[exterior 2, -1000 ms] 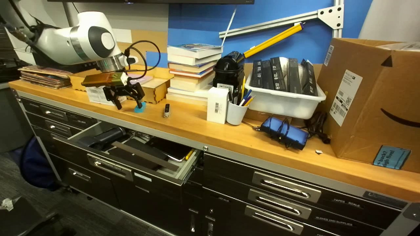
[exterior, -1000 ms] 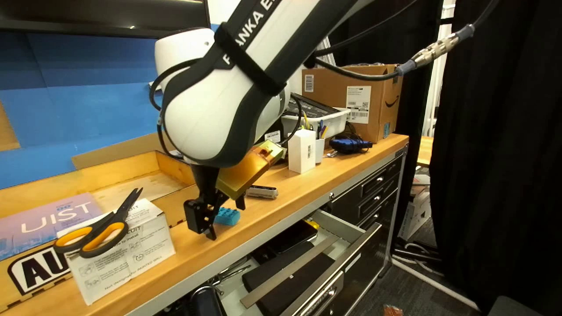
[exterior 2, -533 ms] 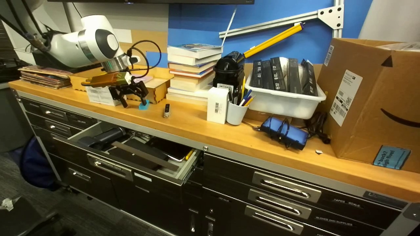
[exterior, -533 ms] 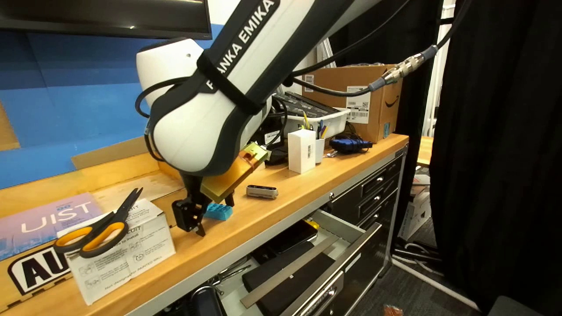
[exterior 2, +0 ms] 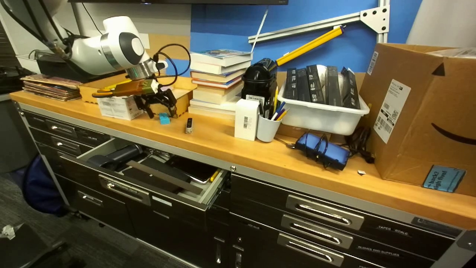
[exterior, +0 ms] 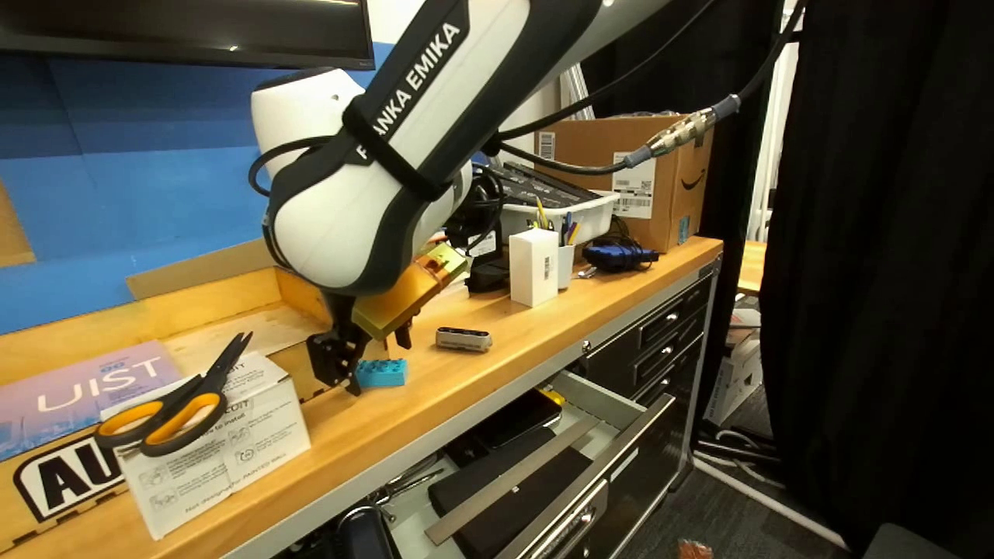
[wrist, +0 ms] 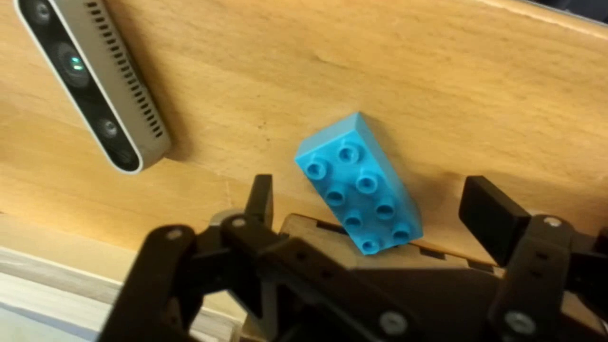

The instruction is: Put the blue block in the open topmost drawer, push the drawer closed

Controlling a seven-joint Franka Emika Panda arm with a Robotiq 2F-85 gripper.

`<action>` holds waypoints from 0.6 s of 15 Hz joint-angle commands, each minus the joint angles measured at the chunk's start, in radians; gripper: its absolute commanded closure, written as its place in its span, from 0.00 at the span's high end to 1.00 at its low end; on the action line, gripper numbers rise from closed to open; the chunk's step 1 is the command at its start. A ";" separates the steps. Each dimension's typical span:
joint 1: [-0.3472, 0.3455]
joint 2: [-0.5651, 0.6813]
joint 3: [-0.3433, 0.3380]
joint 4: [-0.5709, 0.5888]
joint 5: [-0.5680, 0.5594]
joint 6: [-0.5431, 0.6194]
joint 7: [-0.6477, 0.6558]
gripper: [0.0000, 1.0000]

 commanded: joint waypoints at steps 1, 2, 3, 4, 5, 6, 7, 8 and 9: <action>0.022 0.047 -0.025 0.071 -0.014 -0.021 0.006 1.00; 0.023 0.057 -0.028 0.078 -0.015 -0.021 0.005 0.99; 0.025 0.065 -0.031 0.082 -0.018 -0.023 -0.001 0.75; 0.025 0.068 -0.031 0.082 -0.013 -0.026 -0.012 0.74; 0.024 0.069 -0.028 0.081 -0.007 -0.031 -0.023 0.71; 0.023 0.058 -0.023 0.070 0.002 -0.045 -0.038 0.63; 0.034 0.041 -0.028 0.051 -0.021 -0.065 -0.041 0.53; 0.040 0.024 -0.028 0.033 -0.032 -0.090 -0.053 0.46; 0.038 -0.002 -0.021 0.006 -0.031 -0.125 -0.083 0.38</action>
